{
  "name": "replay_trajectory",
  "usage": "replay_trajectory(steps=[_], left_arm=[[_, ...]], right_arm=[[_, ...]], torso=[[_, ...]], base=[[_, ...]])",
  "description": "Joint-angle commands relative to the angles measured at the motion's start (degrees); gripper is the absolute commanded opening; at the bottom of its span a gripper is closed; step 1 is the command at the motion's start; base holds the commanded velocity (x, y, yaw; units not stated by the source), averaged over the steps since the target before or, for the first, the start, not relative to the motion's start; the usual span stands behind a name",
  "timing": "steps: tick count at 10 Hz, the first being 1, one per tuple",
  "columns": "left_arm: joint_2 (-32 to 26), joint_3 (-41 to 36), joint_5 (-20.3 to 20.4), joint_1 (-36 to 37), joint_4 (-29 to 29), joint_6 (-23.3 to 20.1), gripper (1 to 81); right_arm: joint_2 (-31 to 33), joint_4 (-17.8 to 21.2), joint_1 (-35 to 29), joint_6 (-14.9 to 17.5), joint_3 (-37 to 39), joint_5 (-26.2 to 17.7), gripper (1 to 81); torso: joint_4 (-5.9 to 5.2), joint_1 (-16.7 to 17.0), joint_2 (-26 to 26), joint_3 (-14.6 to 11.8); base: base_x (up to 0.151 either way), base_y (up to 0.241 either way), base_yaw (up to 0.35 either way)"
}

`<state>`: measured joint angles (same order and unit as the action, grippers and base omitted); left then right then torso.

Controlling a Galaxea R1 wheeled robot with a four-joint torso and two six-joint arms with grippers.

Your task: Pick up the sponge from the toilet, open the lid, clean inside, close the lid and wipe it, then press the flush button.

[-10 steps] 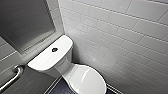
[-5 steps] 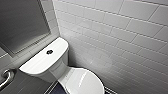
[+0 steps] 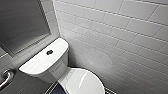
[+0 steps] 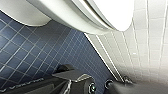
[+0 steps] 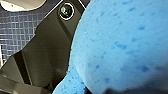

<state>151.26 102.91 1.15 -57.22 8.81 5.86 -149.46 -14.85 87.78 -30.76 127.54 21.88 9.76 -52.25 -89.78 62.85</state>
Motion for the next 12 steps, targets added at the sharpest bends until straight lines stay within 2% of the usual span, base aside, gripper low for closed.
replay_trajectory(steps=[1,2,3,4,6,7,8,9,10,11,12], left_arm=[[3.4,1.6,-4.2,6.2,0.5,-0.2,81.1],[5.3,3.5,-7.4,7.2,0.4,-0.2,81.1],[6.9,3.9,-8.2,8.0,0.2,-0.2,81.1],[8.5,5.0,-8.3,8.8,0.2,-0.2,81.1],[10.6,6.5,-11.0,9.6,0.1,-0.2,81.1],[10.5,6.5,-11.0,9.8,0.2,-0.2,81.1],[10.0,6.1,-11.0,10.0,0.4,-0.2,81.1],[9.4,4.8,-10.9,10.0,0.4,-0.2,81.1],[9.2,4.1,-10.9,10.2,0.4,-0.2,81.1],[9.1,3.6,-10.9,10.6,0.4,-0.2,81.1],[9.3,2.8,-10.7,11.1,0.5,-0.2,81.1]], right_arm=[[0.5,-1.1,0.1,-0.4,1.9,-3.0,1.0],[-0.3,-1.1,0.4,-0.4,3.5,-5.1,1.0],[-1.3,-1.1,2.6,0.1,4.6,-8.3,1.0],[-2.5,-1.4,4.6,0.2,6.1,-8.3,1.0],[-4.0,-4.0,6.7,0.0,8.8,-9.0,1.0],[-4.4,-3.0,8.5,1.1,8.9,-8.4,1.0],[-5.3,-0.2,9.3,4.5,9.9,-8.3,1.0],[-6.5,6.7,9.7,12.3,11.1,-8.9,1.0],[-7.1,15.1,9.7,21.4,10.9,-9.7,1.0],[-6.7,16.3,9.4,23.8,10.4,-11.3,1.0],[-6.2,12.7,8.6,24.4,10.2,-11.3,1.0]], torso=[[0.0,0.0,0.0,0.0],[0.0,0.0,0.0,0.0],[0.0,0.0,0.0,0.0],[0.0,0.0,0.0,0.0],[0.0,0.0,0.0,0.0],[0.0,0.0,0.0,0.0],[0.0,0.0,0.0,0.0],[0.0,0.0,0.0,0.0],[0.0,0.0,0.0,0.0],[0.0,0.0,0.0,0.0],[0.0,0.0,0.0,0.0]], base=[[0.0,0.0,0.0],[0.0,0.0,0.0],[0.0,0.0,0.0],[0.0,0.0,0.0],[0.0,0.0,0.0],[0.0,0.0,0.0],[0.0,0.0,0.0],[0.0,0.0,0.0],[0.0,0.0,0.0],[0.0,0.0,0.0],[0.0,0.0,0.0]])
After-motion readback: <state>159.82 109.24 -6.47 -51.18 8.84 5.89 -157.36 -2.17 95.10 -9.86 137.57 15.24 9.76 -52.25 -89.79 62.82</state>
